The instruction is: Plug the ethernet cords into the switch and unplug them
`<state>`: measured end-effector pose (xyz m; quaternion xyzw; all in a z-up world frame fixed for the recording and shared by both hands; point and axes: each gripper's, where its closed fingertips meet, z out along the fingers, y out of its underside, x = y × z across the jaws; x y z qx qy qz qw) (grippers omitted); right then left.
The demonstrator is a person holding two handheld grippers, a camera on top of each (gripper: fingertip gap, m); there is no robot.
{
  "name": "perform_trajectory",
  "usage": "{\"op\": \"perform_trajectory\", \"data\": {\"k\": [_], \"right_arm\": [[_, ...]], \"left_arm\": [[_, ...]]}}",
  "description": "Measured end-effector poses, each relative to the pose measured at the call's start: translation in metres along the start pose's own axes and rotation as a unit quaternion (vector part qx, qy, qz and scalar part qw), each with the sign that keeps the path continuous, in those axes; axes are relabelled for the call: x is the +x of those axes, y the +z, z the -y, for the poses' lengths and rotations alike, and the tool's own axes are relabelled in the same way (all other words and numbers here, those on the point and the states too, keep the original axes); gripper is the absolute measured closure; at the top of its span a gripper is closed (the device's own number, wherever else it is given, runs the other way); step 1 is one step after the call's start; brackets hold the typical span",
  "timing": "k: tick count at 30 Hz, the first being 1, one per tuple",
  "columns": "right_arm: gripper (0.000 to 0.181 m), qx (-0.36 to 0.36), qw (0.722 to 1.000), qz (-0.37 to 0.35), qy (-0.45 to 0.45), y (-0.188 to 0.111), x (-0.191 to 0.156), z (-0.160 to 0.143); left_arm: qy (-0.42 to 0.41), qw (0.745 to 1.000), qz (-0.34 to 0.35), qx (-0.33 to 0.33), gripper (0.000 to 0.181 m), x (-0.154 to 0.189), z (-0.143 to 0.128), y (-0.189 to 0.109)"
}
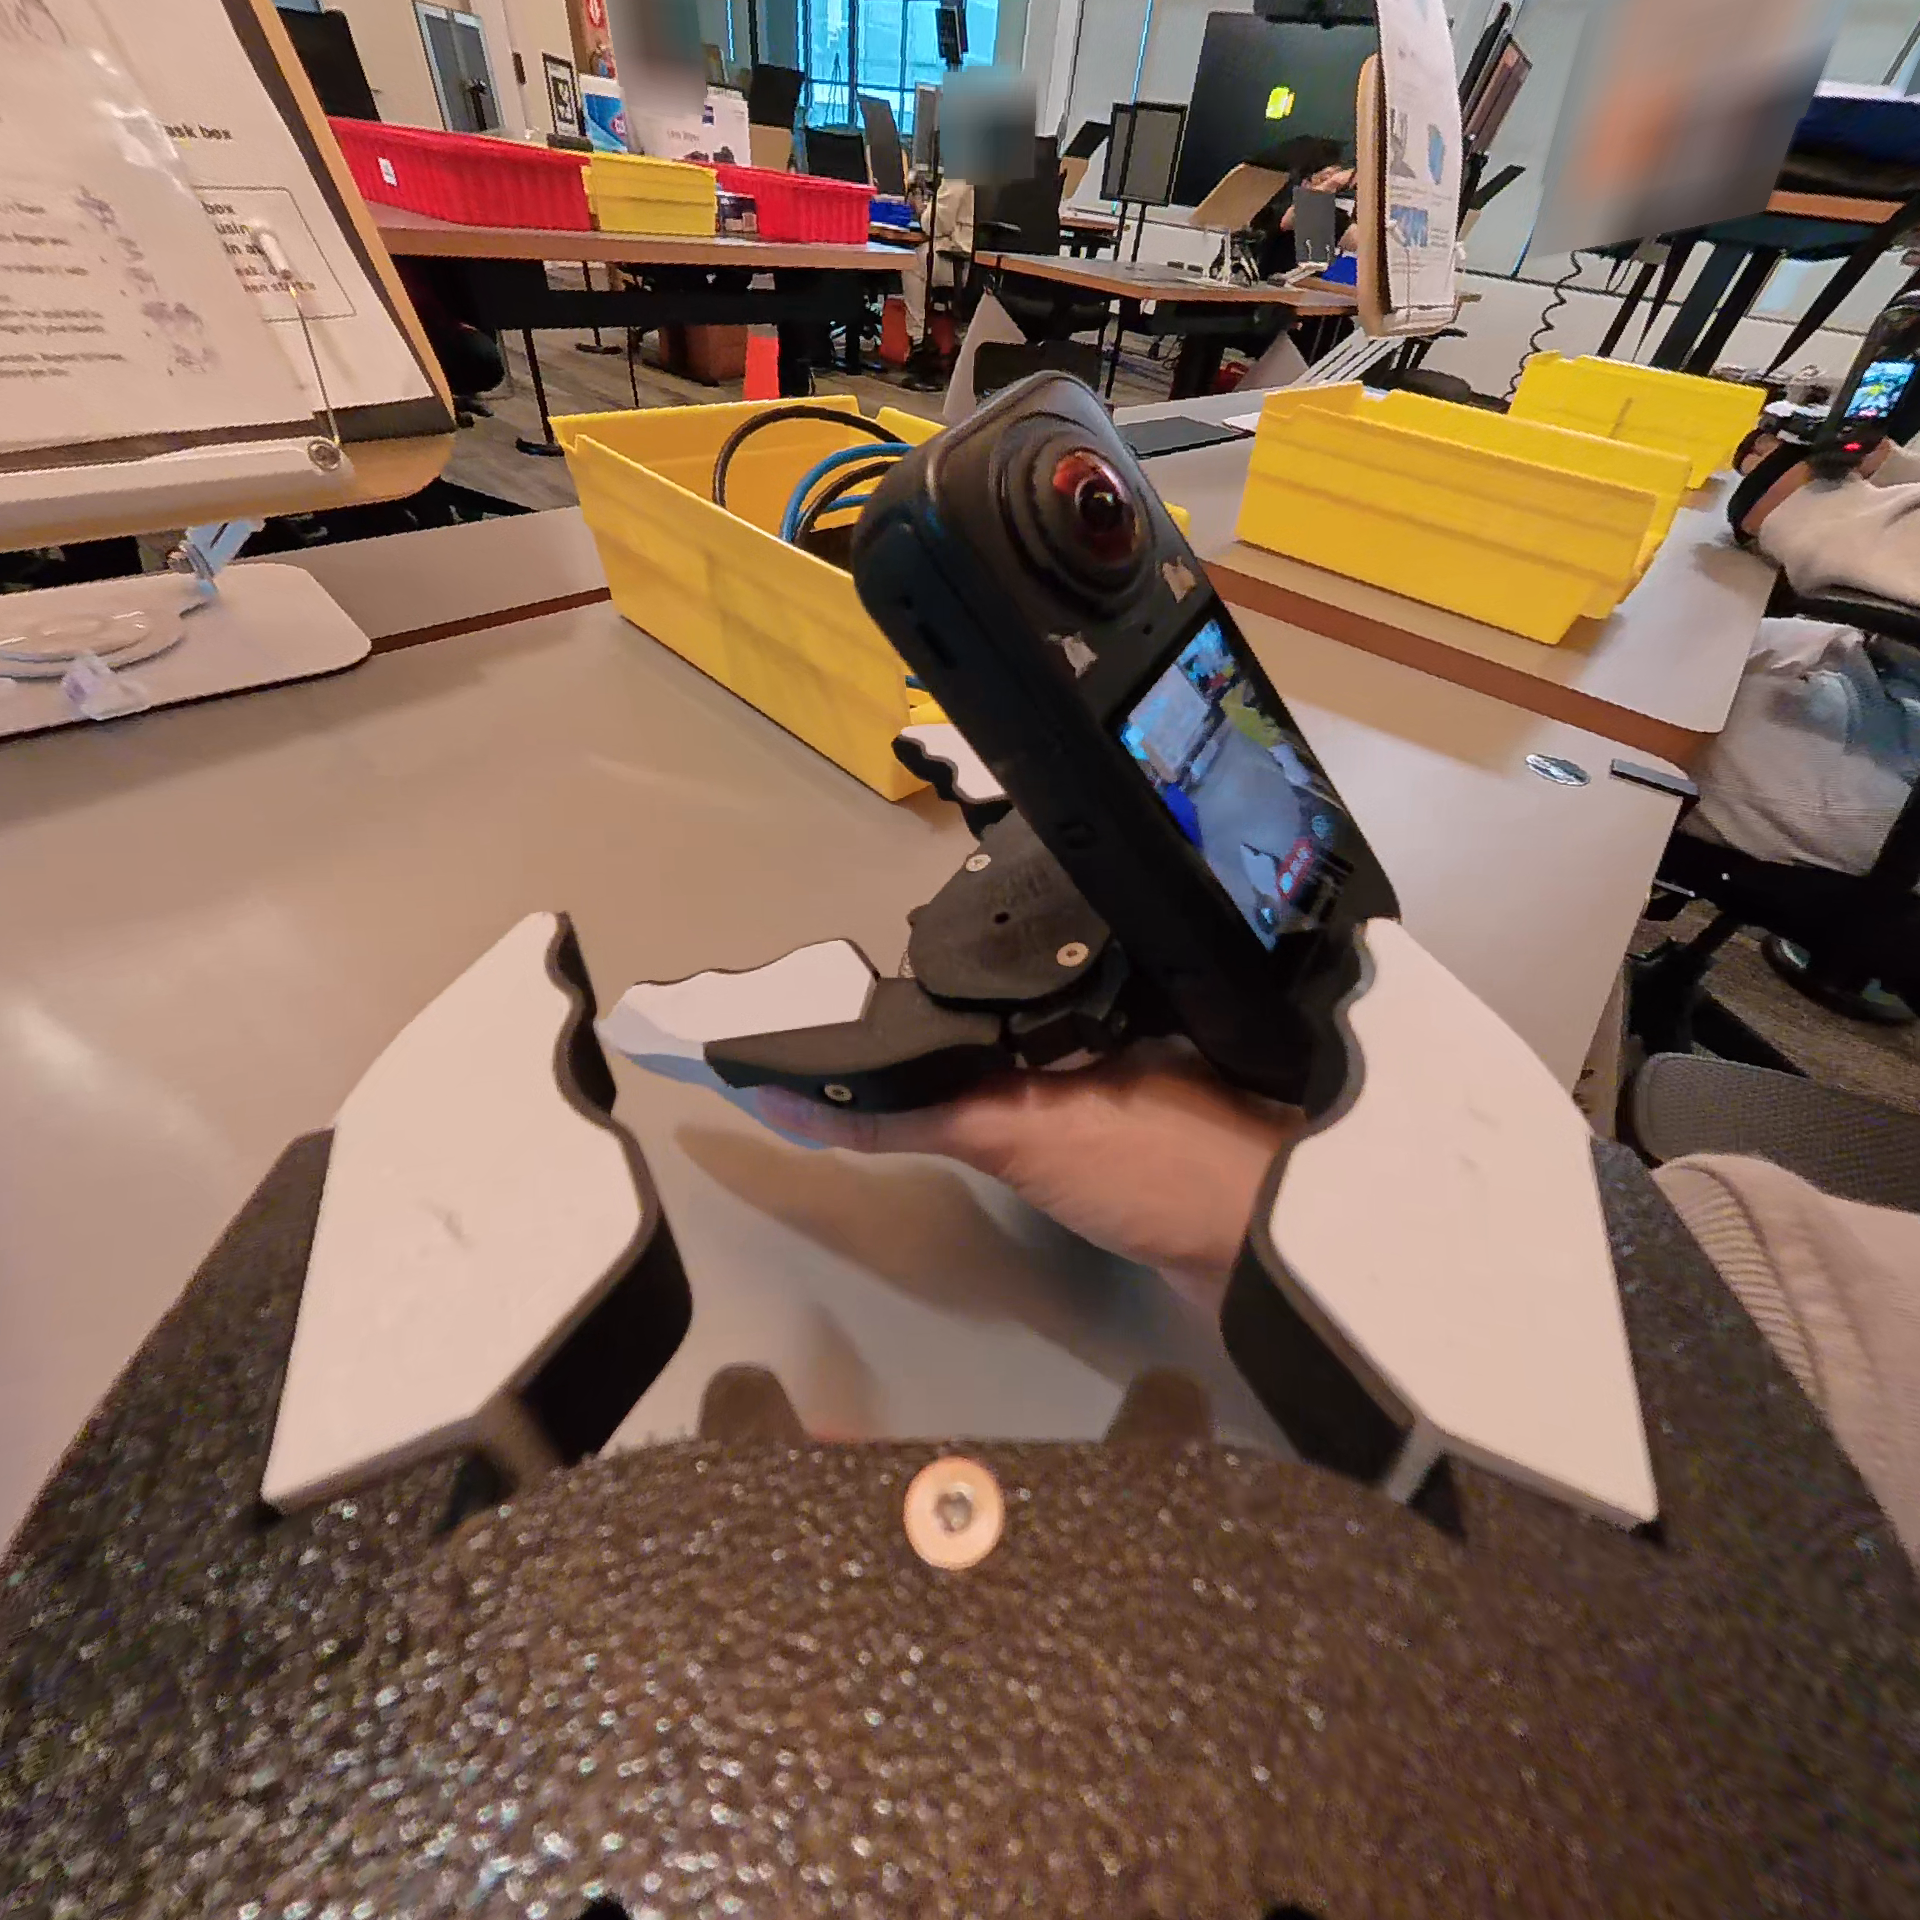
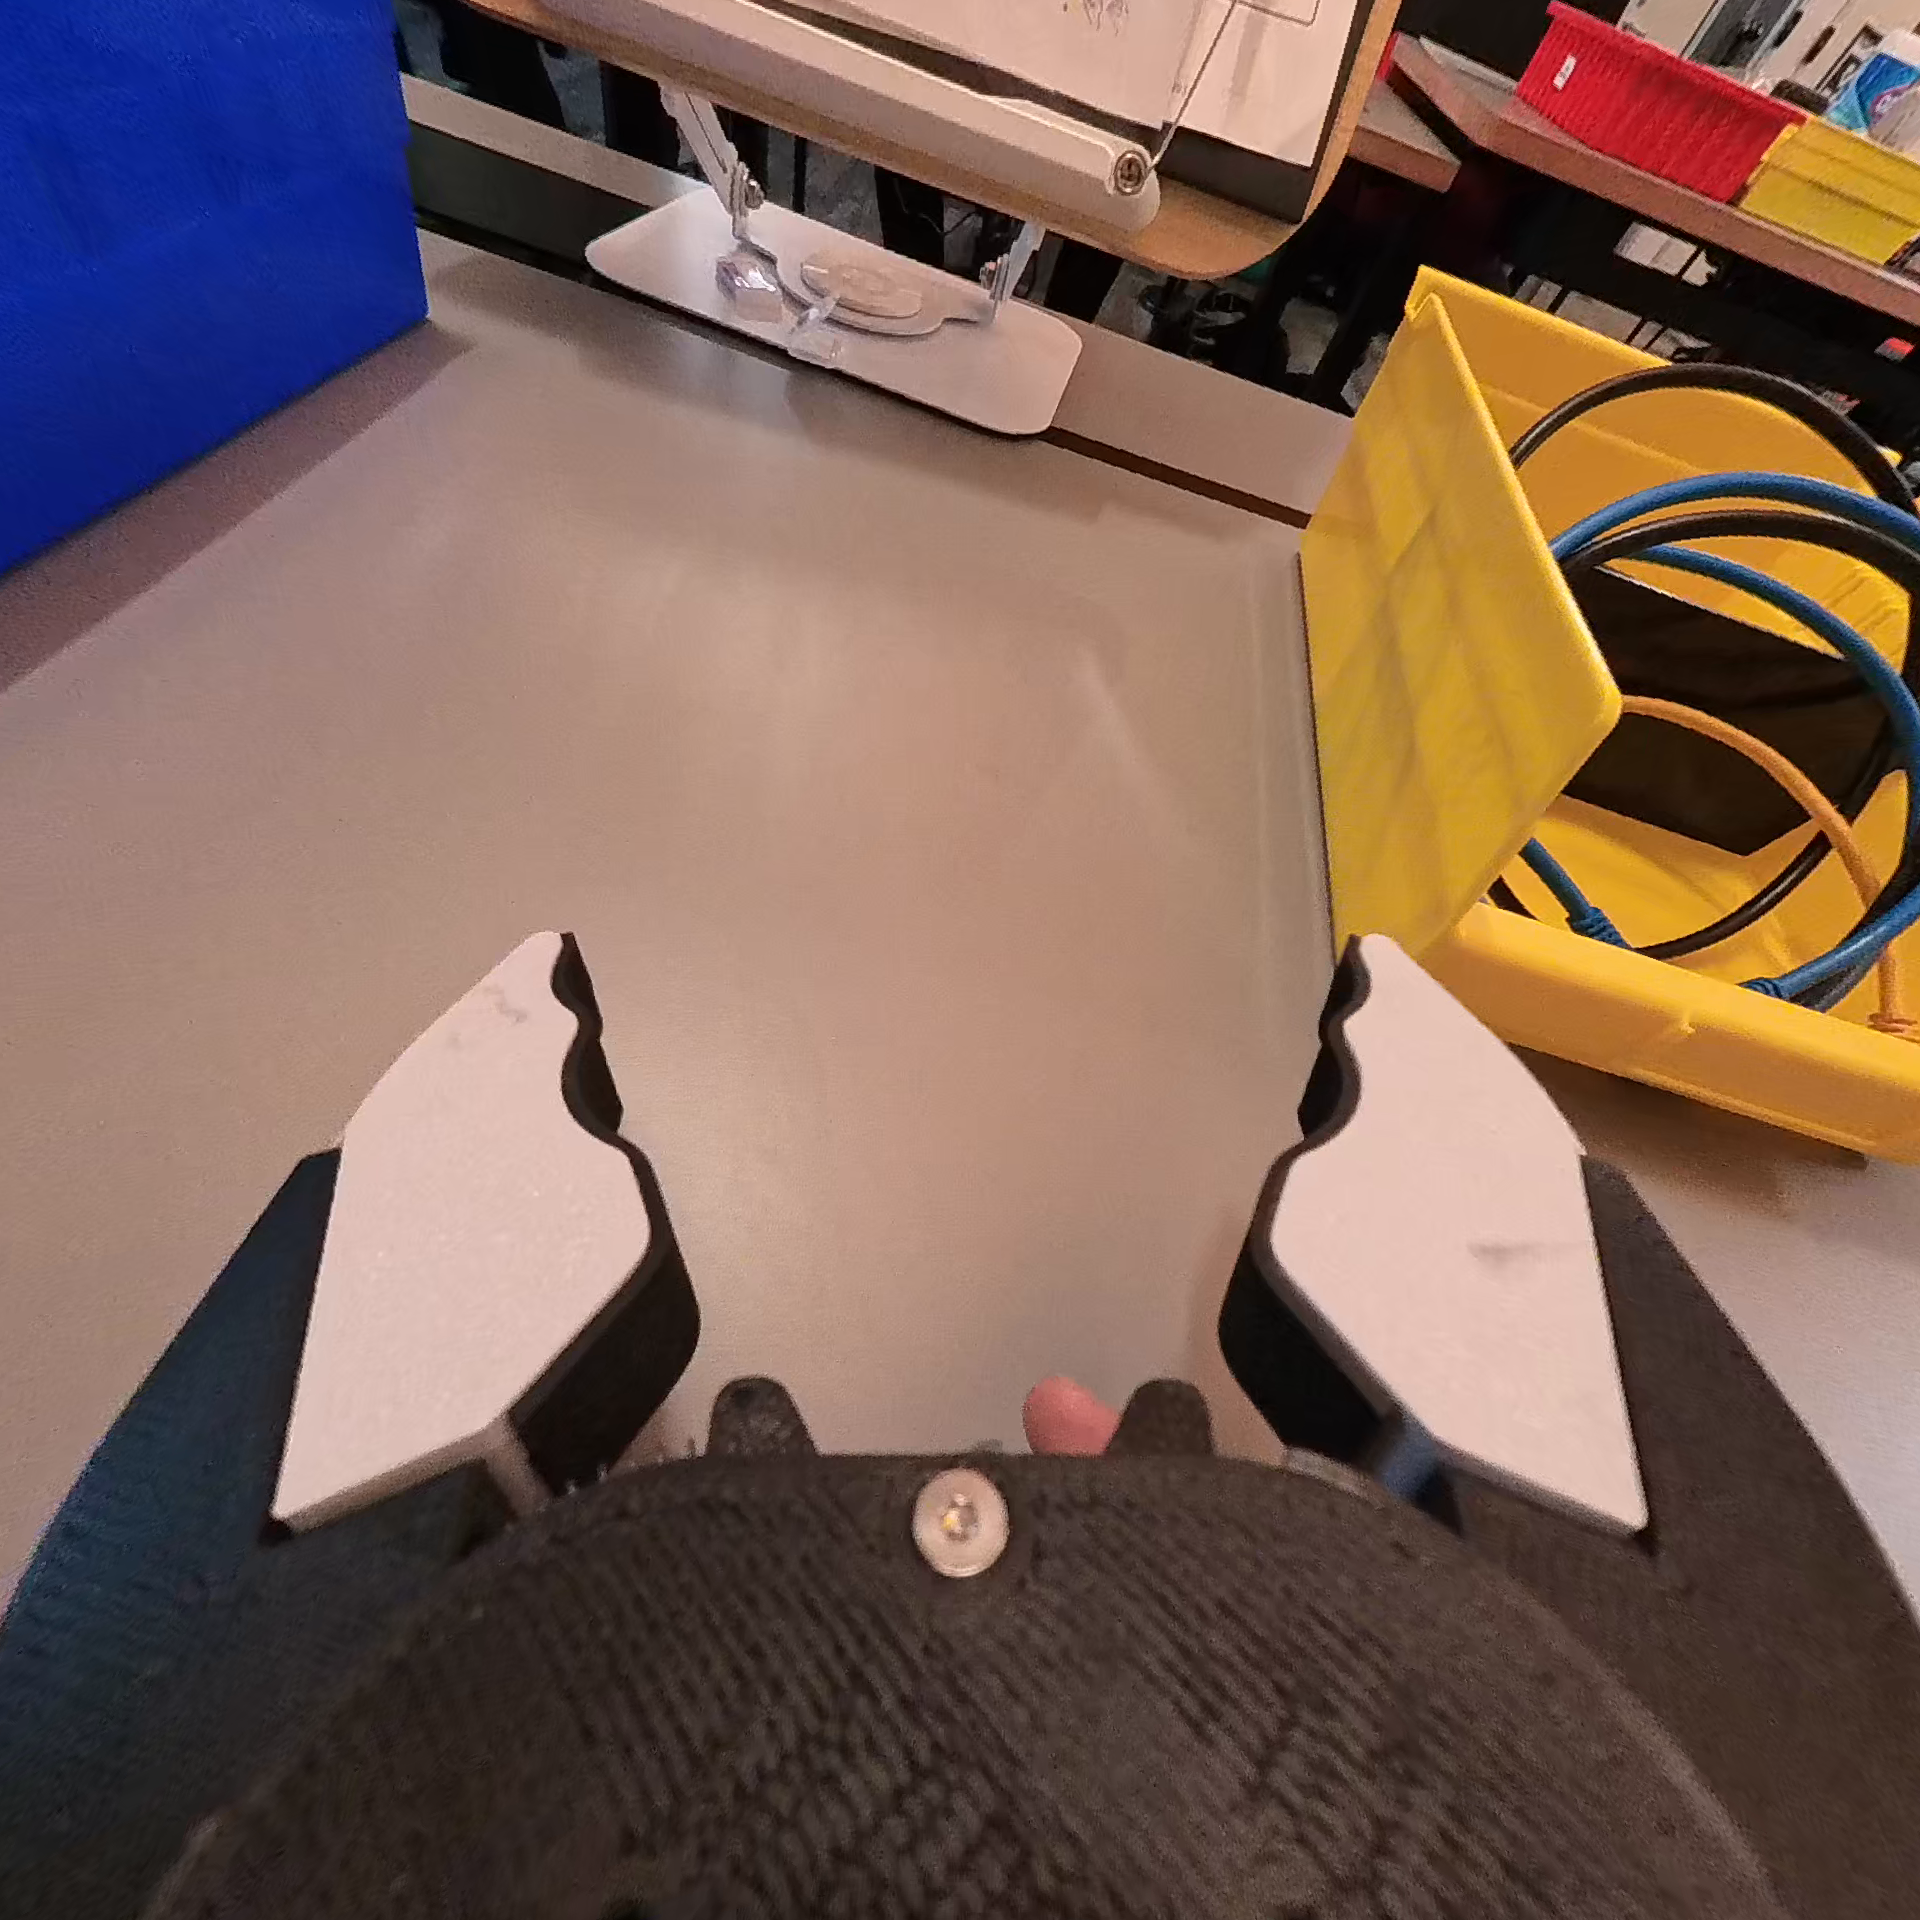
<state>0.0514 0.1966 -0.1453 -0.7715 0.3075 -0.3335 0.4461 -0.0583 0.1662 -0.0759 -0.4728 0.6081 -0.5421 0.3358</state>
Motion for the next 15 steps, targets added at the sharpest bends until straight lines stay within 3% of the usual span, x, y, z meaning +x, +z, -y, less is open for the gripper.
{"op": "perform_trajectory", "data": {"k": [15], "right_arm": [[0.053,0.003,0.999,-0.031,-0.038,-0.001,0.01,-0.002]], "left_arm": [[-0.024,1.0,0.003,-0.013,0.034,-0.008,-0.007,0.002]]}}
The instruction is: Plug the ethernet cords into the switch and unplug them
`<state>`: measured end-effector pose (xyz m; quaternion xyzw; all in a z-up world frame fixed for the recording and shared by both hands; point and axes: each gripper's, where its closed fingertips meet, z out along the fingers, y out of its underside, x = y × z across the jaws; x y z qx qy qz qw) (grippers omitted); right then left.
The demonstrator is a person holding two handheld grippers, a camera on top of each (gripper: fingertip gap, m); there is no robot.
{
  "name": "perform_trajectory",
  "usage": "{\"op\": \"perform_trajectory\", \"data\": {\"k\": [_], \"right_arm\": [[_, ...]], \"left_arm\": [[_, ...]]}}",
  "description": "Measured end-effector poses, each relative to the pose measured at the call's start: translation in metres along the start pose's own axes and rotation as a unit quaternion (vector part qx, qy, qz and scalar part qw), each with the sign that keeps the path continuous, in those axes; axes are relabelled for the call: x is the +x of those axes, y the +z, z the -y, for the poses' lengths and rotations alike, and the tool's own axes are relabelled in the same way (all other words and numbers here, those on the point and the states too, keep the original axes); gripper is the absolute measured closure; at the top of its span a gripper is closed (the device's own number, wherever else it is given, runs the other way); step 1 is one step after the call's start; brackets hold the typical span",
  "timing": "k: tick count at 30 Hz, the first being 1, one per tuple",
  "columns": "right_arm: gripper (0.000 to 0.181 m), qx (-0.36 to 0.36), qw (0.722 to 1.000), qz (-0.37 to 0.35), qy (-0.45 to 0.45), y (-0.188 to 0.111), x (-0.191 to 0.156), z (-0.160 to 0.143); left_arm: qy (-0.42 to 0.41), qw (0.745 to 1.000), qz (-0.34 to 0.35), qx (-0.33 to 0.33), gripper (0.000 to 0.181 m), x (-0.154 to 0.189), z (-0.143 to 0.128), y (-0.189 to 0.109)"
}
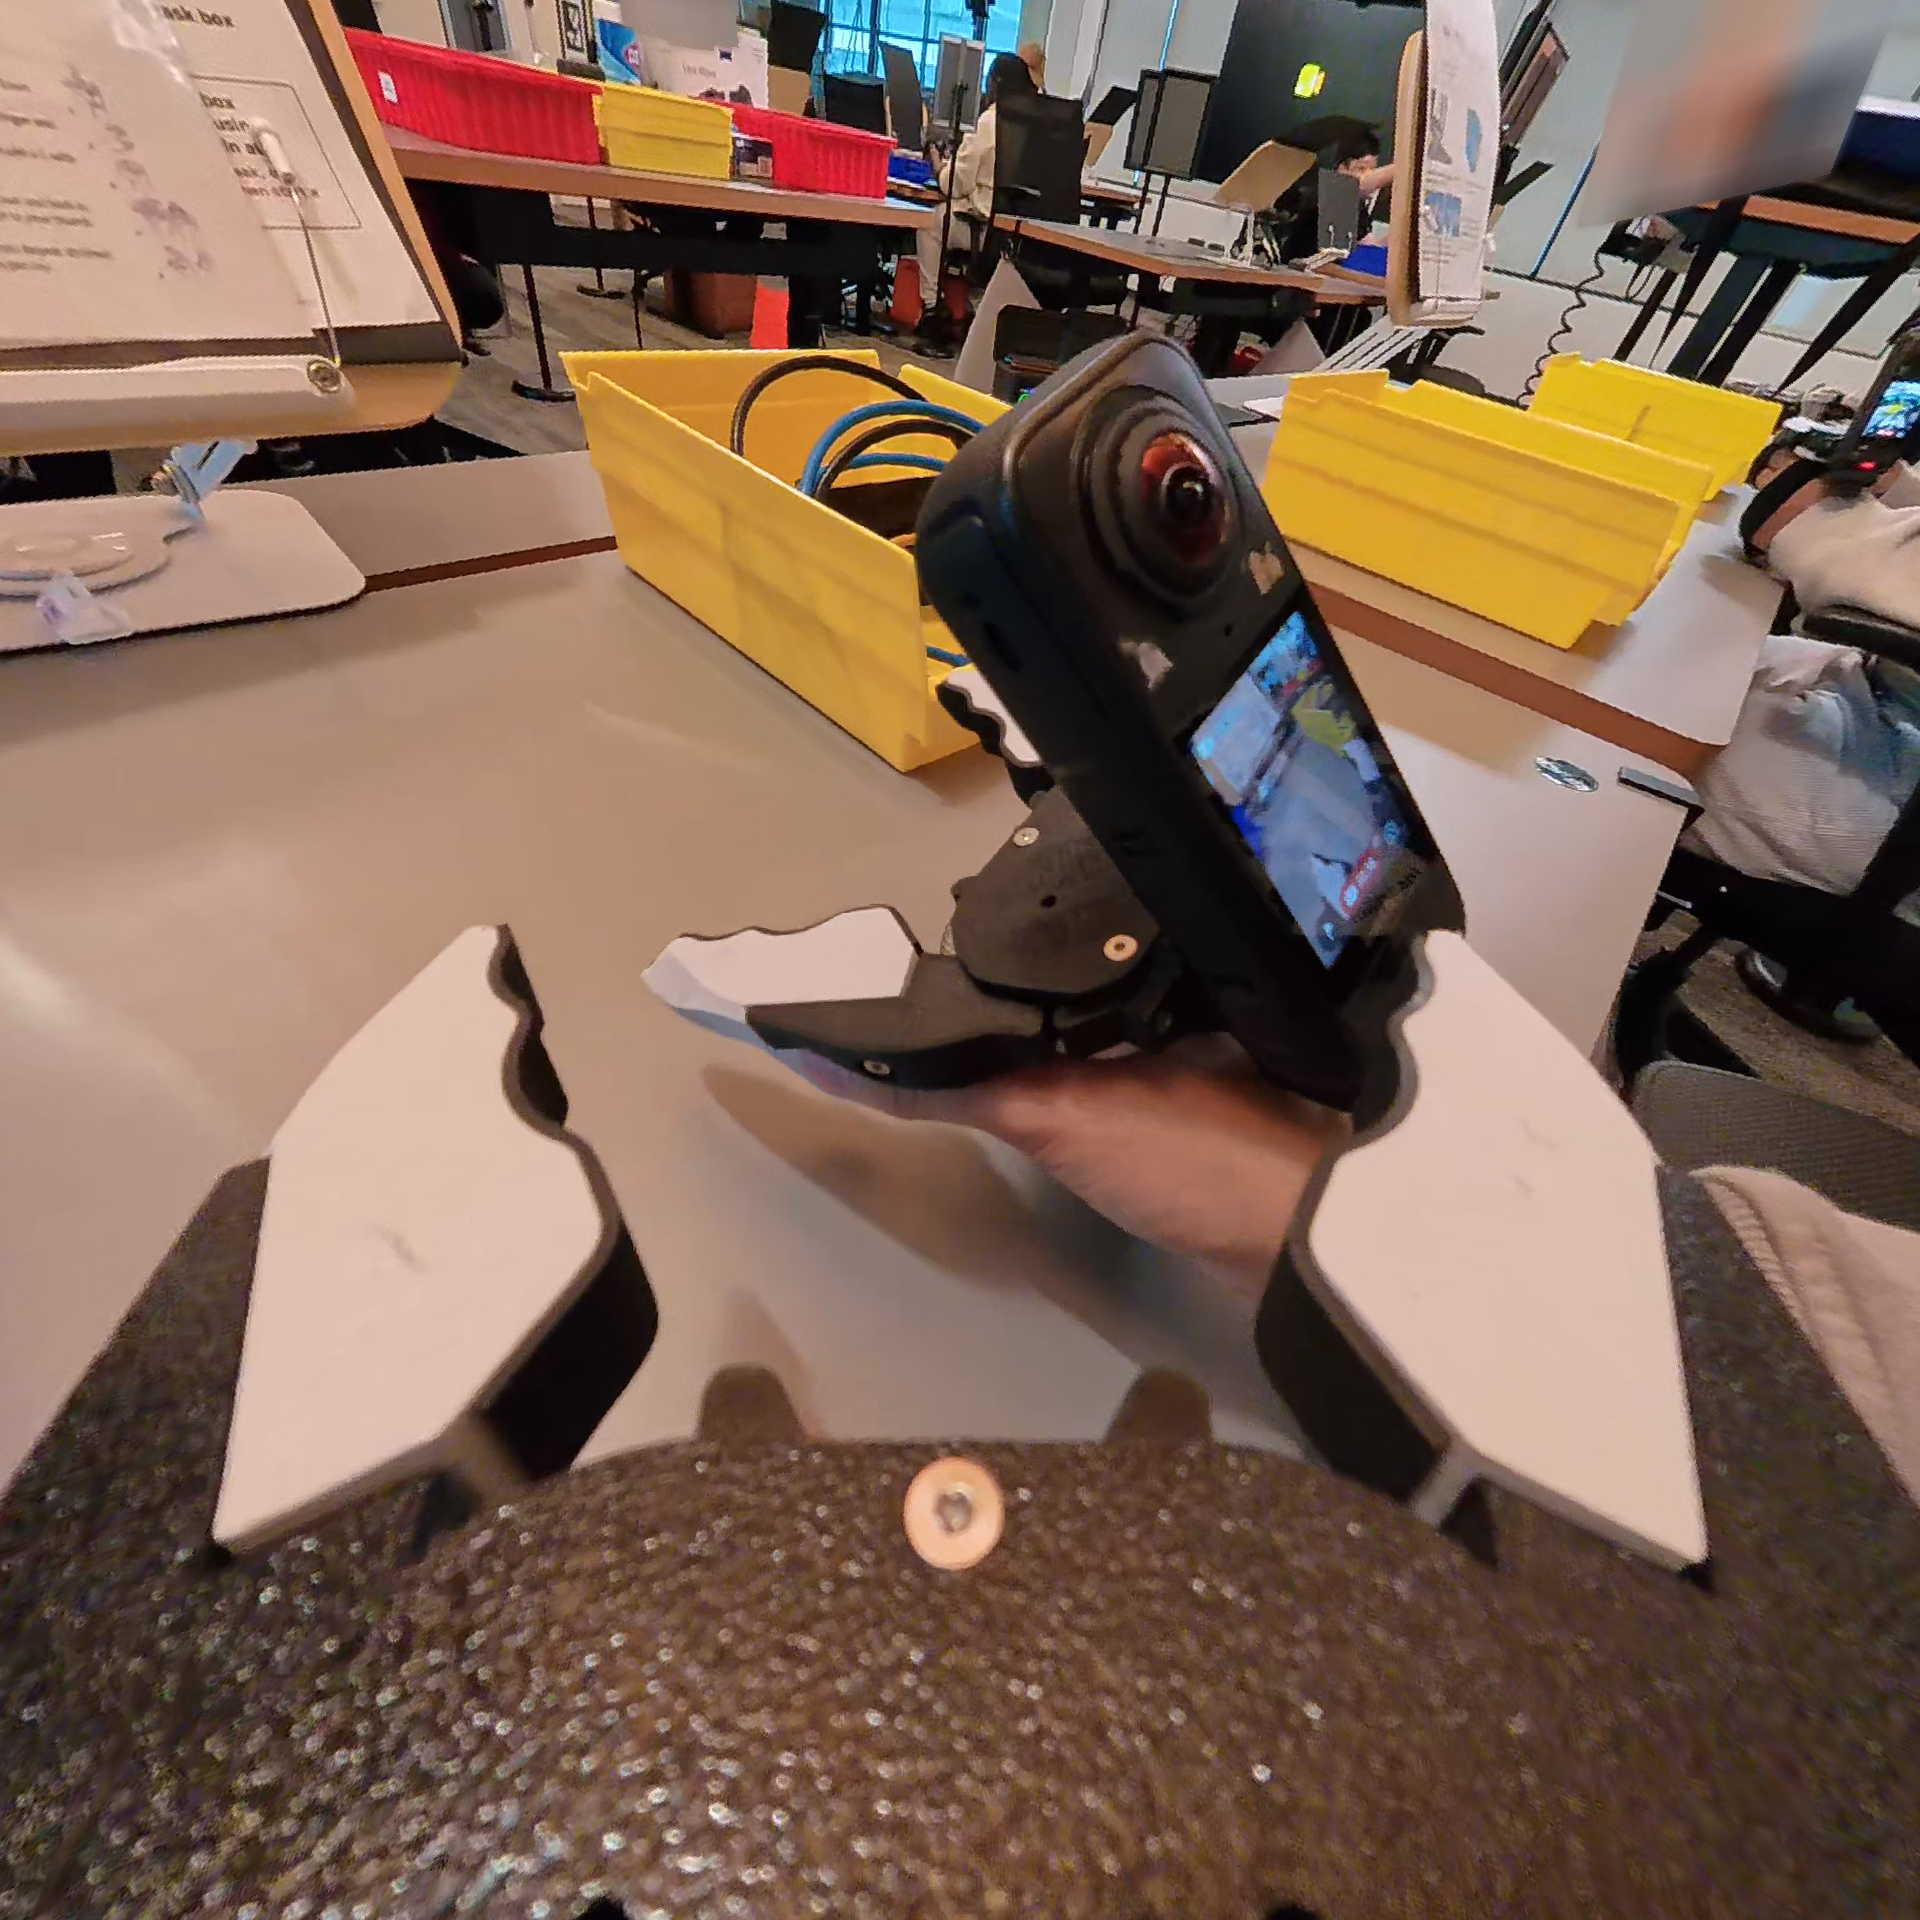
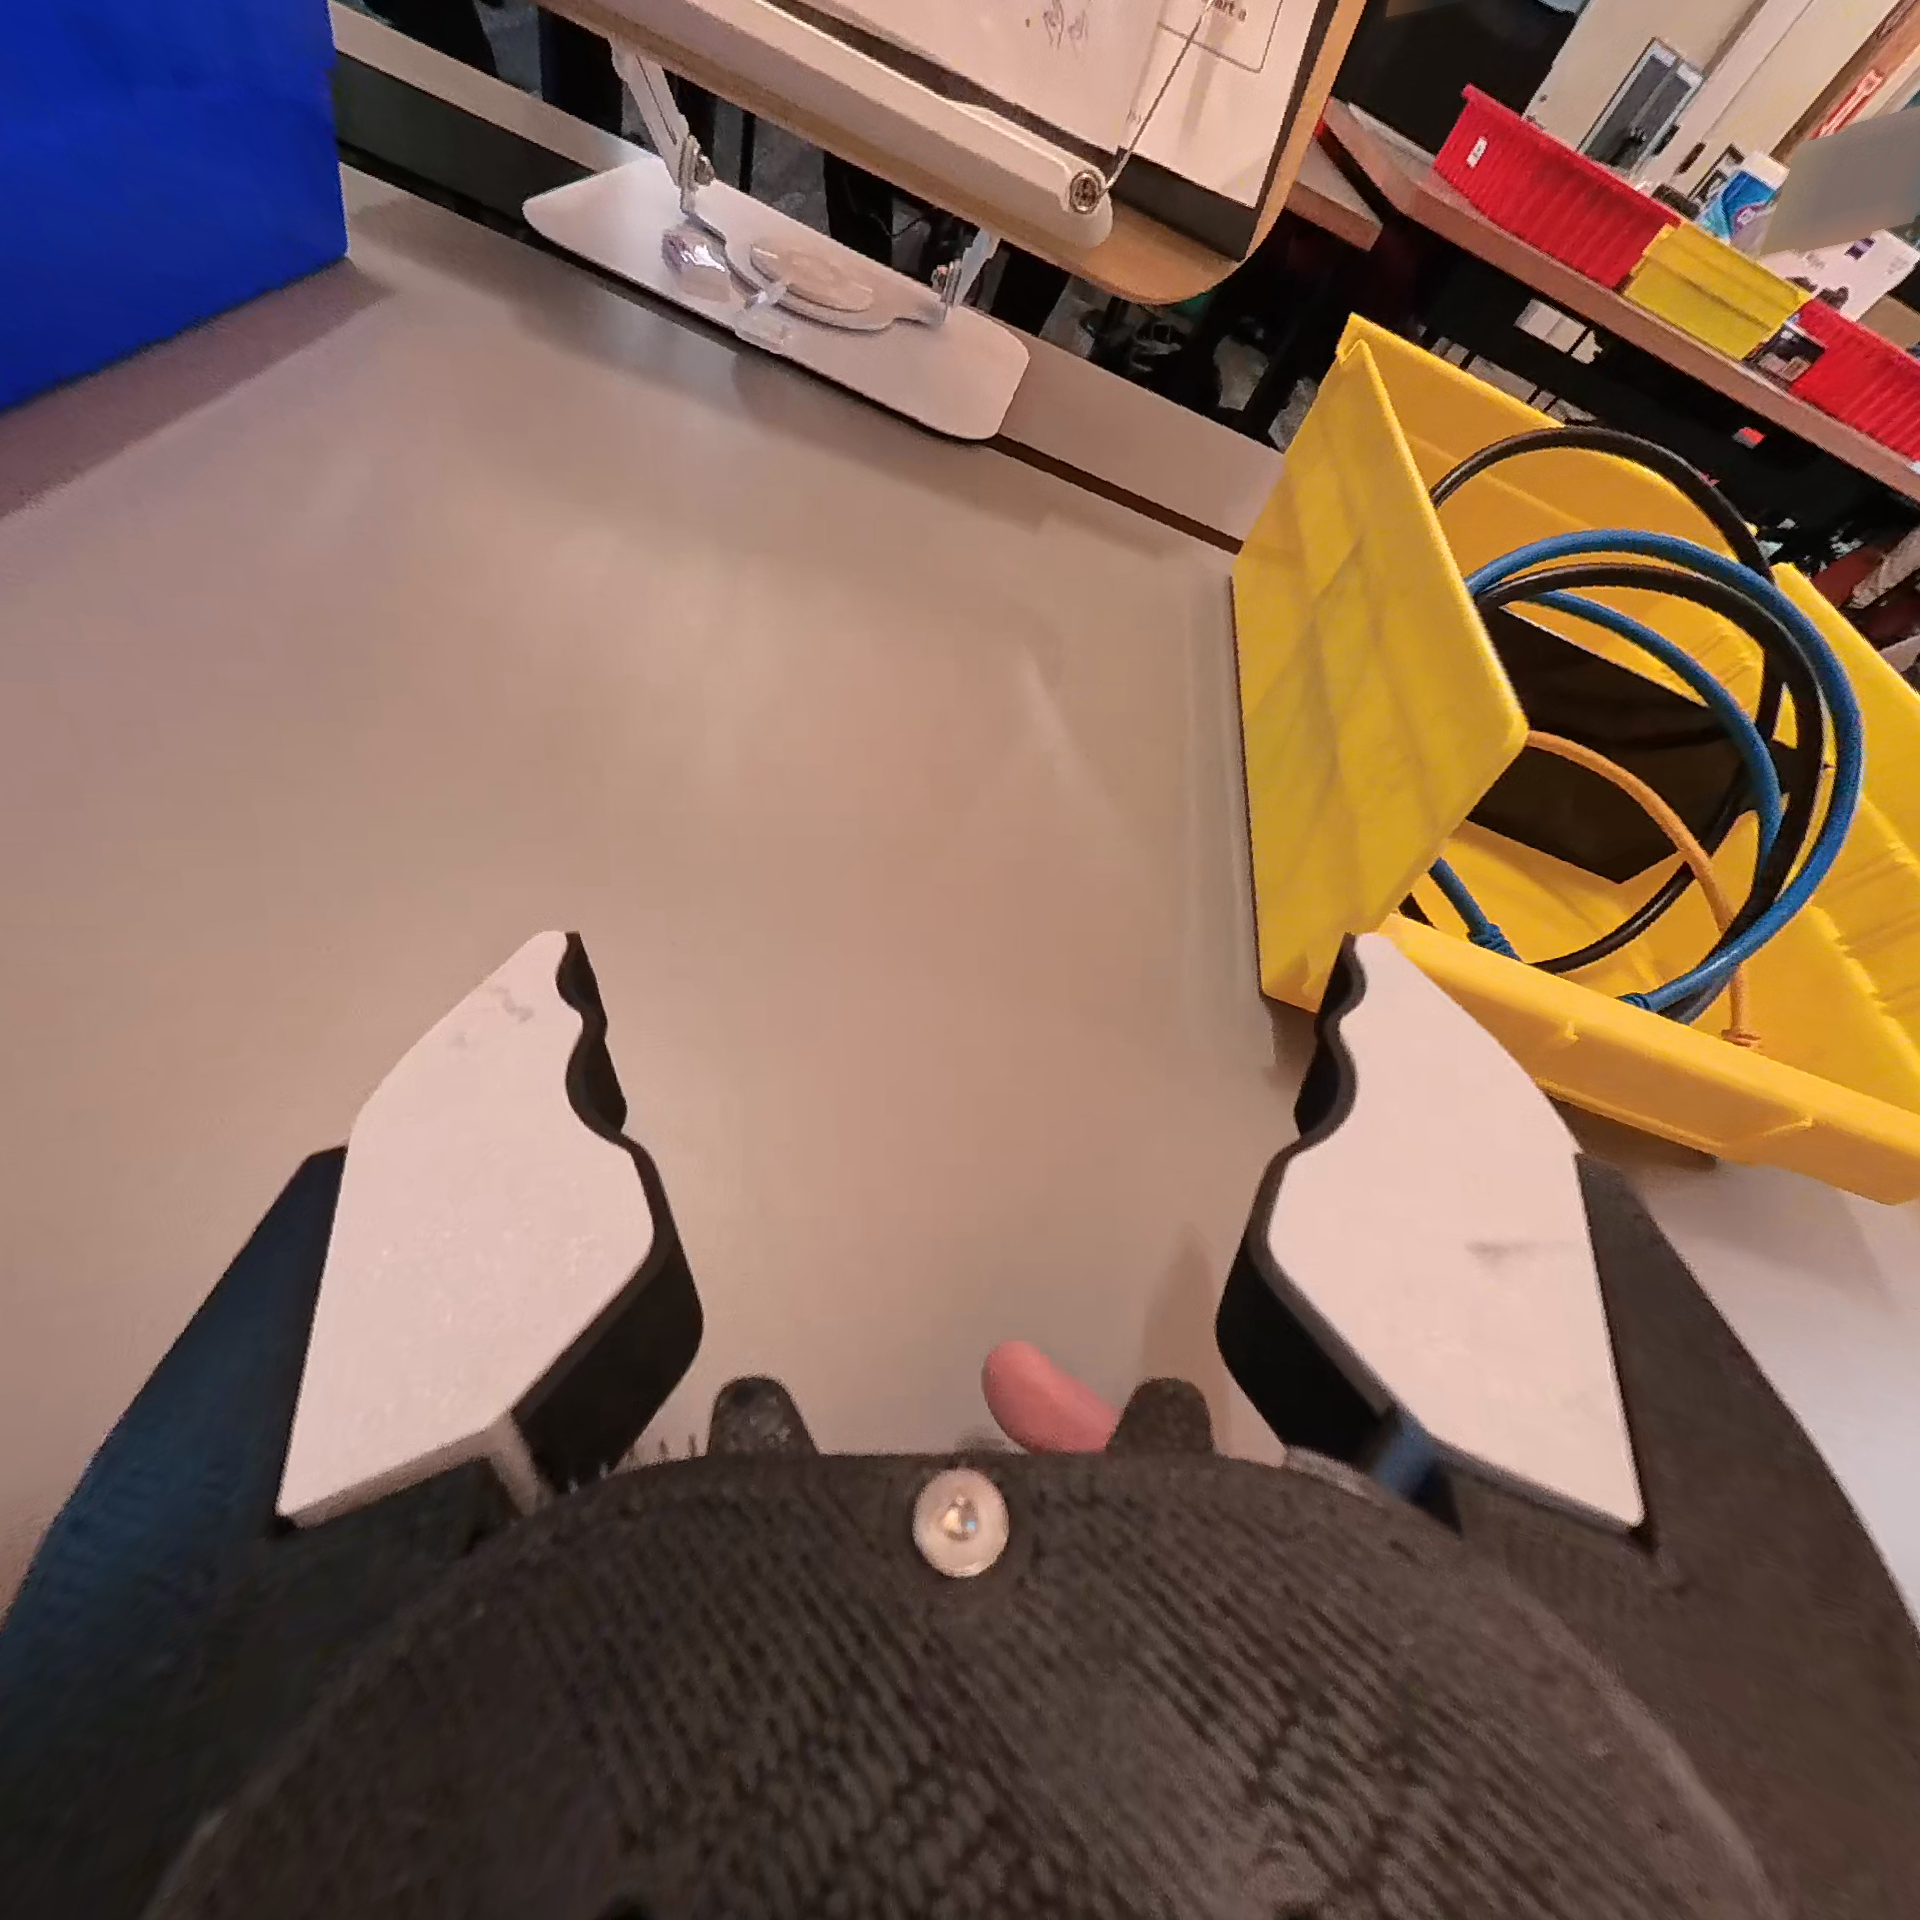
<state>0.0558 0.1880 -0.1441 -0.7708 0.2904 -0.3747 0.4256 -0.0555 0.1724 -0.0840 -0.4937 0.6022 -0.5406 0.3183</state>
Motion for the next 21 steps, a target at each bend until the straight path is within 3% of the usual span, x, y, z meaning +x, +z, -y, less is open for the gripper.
{"op": "perform_trajectory", "data": {"k": [21], "right_arm": [[0.057,0.025,0.999,-0.007,-0.036,-0.006,-0.002,0.008]], "left_arm": [[-0.002,0.999,-0.029,-0.024,0.034,0.002,-0.005,-0.002]]}}
